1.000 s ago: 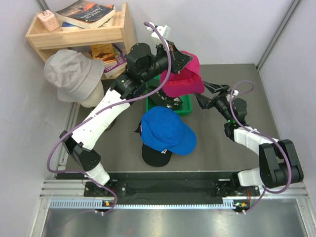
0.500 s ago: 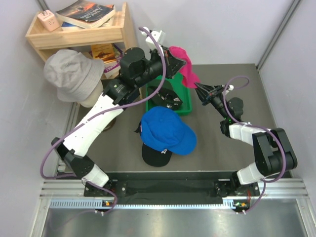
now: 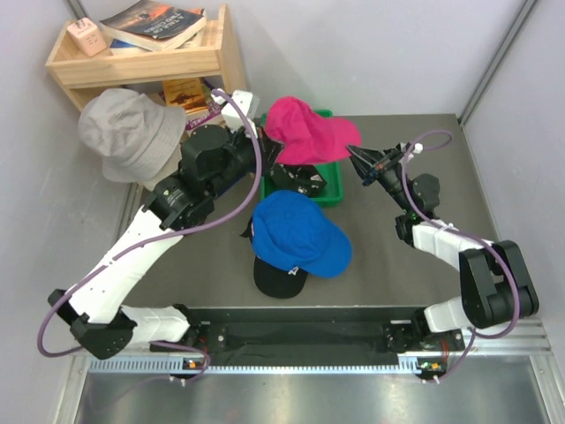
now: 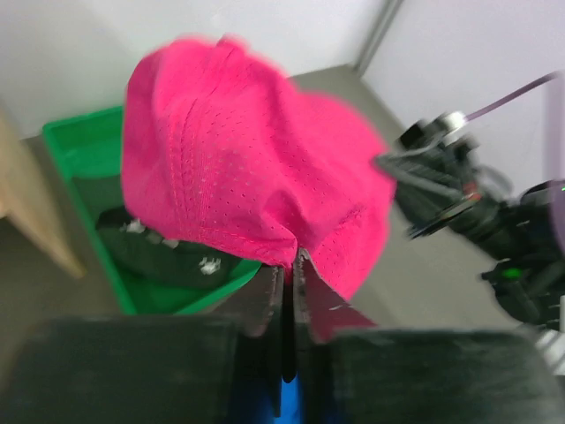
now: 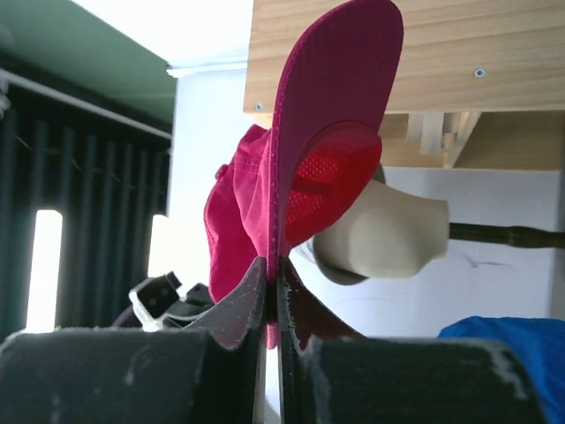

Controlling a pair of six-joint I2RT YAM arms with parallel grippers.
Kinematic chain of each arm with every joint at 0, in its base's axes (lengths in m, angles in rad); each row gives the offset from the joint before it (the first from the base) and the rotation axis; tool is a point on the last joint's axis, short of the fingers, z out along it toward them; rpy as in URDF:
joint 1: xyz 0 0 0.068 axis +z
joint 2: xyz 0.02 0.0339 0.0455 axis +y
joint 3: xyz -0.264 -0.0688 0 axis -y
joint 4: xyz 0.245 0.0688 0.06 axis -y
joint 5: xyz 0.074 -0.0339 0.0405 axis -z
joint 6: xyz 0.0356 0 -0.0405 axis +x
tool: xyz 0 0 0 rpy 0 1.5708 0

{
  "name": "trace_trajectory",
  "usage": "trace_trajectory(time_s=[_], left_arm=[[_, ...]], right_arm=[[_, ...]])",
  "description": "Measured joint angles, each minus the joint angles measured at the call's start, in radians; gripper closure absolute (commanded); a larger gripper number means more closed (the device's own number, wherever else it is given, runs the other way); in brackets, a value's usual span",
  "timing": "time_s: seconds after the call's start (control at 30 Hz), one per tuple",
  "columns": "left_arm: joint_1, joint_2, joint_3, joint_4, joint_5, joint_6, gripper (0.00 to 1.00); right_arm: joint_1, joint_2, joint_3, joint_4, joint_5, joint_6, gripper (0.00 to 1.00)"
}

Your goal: Stack the hats

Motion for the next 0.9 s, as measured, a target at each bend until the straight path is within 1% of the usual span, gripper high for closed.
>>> trace_trajectory(time_s=[0.07,0.13,0.17,0.2,0.3,0.5,0.6,0.7,0.8,0.9], left_arm=[[0.000,-0.028,-0.024,-0.036,-0.035,0.004,0.28],[0.000,-0.059,-0.039,-0.076,-0.084,0.003,0.18],[0.001,-0.077,-0.044,-0.092,-0.107,0.000,0.08],[0.002,-0.096,-0.047,-0.108,-0.130,0.000,0.06],[0.002,-0.171,-0.056,-0.145,-0.195,0.006,0.01],[0.002,-0.325,-0.061,-0.165,-0.338,0.052,0.01],[0.003,-0.366,-0.057,-0.168,-0.383,0.078,0.01],[0.003,-0.372,-0.063,-0.163,-0.418,0.085,0.01],[0.003,-0.380,-0.092,-0.143,-0.435,0.089,0.01],[0.003,-0.381,-0.104,-0.137,-0.444,0.091,0.01]], right_arm=[[0.003,-0.034,0.011,-0.029,-0.004,-0.050,1.00],[0.003,-0.084,0.029,-0.079,0.003,-0.111,1.00],[0.002,-0.111,0.032,-0.098,0.008,-0.138,1.00],[0.002,-0.140,0.032,-0.115,0.014,-0.162,1.00],[0.004,-0.216,0.030,-0.159,0.032,-0.213,1.00],[0.042,-0.334,0.030,-0.271,0.072,-0.303,1.00],[0.116,-0.356,0.030,-0.304,0.105,-0.327,1.00],[0.216,-0.360,0.030,-0.331,0.137,-0.346,1.00],[0.316,-0.358,0.031,-0.344,0.175,-0.360,1.00],[0.391,-0.349,0.043,-0.343,0.210,-0.369,1.00]])
